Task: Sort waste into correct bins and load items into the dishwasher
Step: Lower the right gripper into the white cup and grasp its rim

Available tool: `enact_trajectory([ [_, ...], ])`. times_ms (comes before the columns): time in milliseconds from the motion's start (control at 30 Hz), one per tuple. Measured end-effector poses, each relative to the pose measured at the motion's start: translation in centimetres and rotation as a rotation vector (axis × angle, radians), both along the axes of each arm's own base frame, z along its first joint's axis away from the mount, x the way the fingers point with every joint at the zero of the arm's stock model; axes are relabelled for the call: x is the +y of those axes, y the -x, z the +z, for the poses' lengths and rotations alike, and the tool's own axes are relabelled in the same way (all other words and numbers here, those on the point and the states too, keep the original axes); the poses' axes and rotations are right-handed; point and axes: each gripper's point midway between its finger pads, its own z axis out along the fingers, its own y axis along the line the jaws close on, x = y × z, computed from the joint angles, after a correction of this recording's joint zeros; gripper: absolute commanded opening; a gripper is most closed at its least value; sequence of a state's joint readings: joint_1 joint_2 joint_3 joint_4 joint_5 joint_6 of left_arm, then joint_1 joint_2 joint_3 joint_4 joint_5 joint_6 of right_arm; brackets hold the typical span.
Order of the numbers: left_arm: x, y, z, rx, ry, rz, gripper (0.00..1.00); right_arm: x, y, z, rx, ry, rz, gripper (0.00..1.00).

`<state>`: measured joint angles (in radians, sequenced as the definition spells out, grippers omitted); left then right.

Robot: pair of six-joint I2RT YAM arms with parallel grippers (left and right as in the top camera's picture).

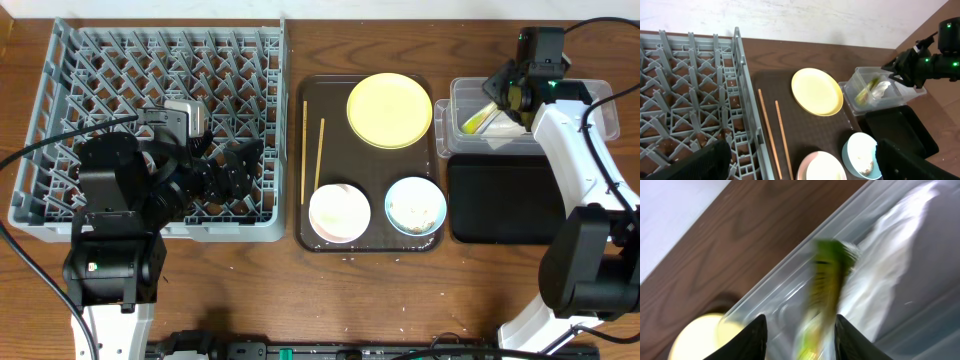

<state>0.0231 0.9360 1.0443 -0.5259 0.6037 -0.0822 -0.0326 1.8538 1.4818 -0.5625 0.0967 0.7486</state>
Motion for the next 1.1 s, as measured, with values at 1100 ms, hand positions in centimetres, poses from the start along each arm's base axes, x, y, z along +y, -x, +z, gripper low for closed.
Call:
enact_trajectory([
  [1100,0.0,0.0,0.0,0.000,0.000,0.000,0.93,28.5,15.8,0.8,0.098,0.100,1.511,0.53],
])
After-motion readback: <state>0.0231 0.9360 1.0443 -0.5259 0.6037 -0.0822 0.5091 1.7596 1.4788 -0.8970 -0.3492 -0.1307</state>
